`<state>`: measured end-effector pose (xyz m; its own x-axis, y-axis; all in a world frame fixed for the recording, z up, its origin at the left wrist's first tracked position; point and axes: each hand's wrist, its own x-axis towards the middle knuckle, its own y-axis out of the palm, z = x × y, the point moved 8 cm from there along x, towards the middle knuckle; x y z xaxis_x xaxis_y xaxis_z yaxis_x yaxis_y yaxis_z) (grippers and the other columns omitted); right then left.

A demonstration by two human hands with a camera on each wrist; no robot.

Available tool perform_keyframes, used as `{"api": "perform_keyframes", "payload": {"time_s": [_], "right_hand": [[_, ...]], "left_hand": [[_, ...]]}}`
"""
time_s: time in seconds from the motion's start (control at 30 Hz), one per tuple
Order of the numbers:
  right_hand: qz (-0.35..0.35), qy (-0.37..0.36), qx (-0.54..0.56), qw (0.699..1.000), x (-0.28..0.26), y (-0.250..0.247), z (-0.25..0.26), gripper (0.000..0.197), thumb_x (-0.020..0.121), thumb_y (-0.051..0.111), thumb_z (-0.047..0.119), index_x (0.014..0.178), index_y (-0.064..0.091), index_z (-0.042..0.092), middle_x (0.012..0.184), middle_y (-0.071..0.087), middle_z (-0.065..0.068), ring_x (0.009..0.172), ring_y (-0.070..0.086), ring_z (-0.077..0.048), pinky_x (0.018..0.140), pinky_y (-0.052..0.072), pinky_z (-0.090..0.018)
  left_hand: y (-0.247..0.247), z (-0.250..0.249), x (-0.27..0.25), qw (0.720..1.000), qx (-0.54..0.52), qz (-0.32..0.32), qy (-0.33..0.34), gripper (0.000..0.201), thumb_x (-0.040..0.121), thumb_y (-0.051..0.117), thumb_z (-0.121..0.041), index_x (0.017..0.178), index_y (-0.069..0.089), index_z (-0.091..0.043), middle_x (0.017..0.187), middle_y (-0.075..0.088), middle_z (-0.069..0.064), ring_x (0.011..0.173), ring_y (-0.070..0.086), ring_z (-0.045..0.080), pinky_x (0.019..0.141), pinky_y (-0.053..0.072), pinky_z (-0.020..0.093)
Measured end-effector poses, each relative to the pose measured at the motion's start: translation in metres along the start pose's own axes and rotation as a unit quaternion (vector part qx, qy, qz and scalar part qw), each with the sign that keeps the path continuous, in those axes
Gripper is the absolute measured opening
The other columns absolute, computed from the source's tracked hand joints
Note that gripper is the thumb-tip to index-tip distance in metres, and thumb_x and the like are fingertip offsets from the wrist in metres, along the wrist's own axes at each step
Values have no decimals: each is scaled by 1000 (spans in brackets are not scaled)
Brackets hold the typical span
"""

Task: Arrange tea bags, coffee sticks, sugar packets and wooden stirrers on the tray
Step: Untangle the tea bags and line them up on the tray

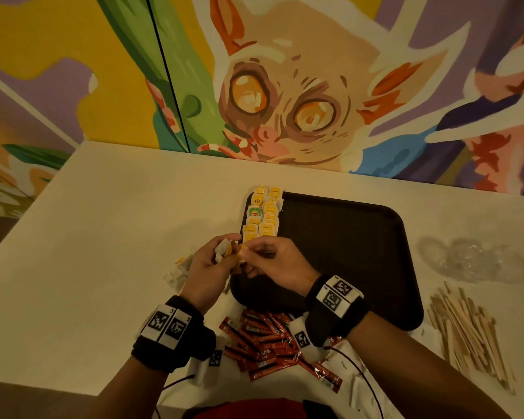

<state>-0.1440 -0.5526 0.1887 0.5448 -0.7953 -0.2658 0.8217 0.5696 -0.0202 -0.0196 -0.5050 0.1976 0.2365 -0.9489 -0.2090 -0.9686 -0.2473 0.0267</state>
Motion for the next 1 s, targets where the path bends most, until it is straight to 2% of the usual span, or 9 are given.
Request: {"api": "perform_keyframes", "payload": {"time_s": [0.13, 0.33, 0.43, 0.57, 0.77, 0.83, 0.87, 0.9, 1.0], "right_hand": [[-26, -20, -16, 999, -5, -3, 0, 9, 90, 68, 11, 98, 70, 7, 90, 71, -16, 75, 70, -21, 75, 61, -37], [-53, -17, 13, 998, -15, -9, 0, 12, 90, 68, 10, 99, 68, 1, 87, 72, -9, 73, 71, -21, 74, 61, -34], [-60, -19, 44, 997, -20, -14, 5, 16, 90, 67, 7, 101, 66, -5, 86, 72, -13, 71, 72, -19, 70, 61, -30], [-55, -34, 58, 996, -26, -21, 15, 20, 90, 66, 6, 104, 64, -7, 85, 73, -15, 71, 71, -20, 66, 60, -28], [-18, -50, -26, 998, -33, -23, 26, 18, 88, 70, 12, 101, 70, -1, 83, 74, -13, 71, 71, -24, 69, 60, -32], [0, -47, -43, 998, -35, -22, 28, 19, 88, 70, 11, 103, 71, -1, 82, 73, -11, 71, 71, -23, 69, 59, -31], [7, -47, -46, 998, -36, -21, 30, 19, 88, 70, 10, 103, 71, -1, 81, 73, -9, 71, 70, -21, 69, 59, -30], [13, -49, -48, 998, -37, -20, 32, 18, 88, 70, 9, 103, 71, -1, 81, 72, -8, 71, 71, -20, 69, 59, -30], [16, -62, -68, 996, -41, -19, 39, 17, 88, 70, 9, 102, 72, 1, 81, 73, -6, 71, 71, -20, 68, 60, -29]], "left_hand": [[2, -6, -3, 1000, 9, -3, 20, 24, 90, 53, 8, 105, 63, -7, 75, 65, -19, 70, 63, -3, 62, 52, 17], [-1, 3, -6, 999, -44, -20, -18, 22, 92, 52, 4, 102, 63, -12, 84, 61, -5, 70, 59, 10, 60, 53, 27], [-1, 9, -7, 995, -85, -18, -51, 29, 93, 44, 7, 102, 63, -12, 88, 58, 0, 71, 54, 20, 56, 45, 32], [-6, 18, -6, 990, -103, -31, -89, 35, 90, 37, 10, 101, 63, -10, 86, 49, 7, 55, 38, 16, 46, 27, 25], [-4, -6, -6, 995, -76, 33, -56, 19, 92, 54, -10, 102, 69, -16, 67, 25, 9, 50, 22, 16, 47, 17, 25], [4, -26, -11, 997, -2, 77, -7, 22, 92, 62, -17, 112, 69, -22, 57, 39, 4, 46, 26, 21, 42, 24, 30], [8, -36, -14, 994, 49, 96, 21, 25, 90, 64, -18, 115, 68, -21, 58, 51, 4, 48, 33, 26, 43, 31, 39], [12, -44, -16, 987, 98, 114, 49, 26, 89, 65, -17, 115, 68, -17, 70, 60, 5, 56, 43, 29, 49, 37, 40], [16, -53, -17, 969, 167, 147, 105, 15, 89, 66, -14, 102, 72, -9, 78, 71, -10, 69, 63, 2, 61, 44, 12]]}}
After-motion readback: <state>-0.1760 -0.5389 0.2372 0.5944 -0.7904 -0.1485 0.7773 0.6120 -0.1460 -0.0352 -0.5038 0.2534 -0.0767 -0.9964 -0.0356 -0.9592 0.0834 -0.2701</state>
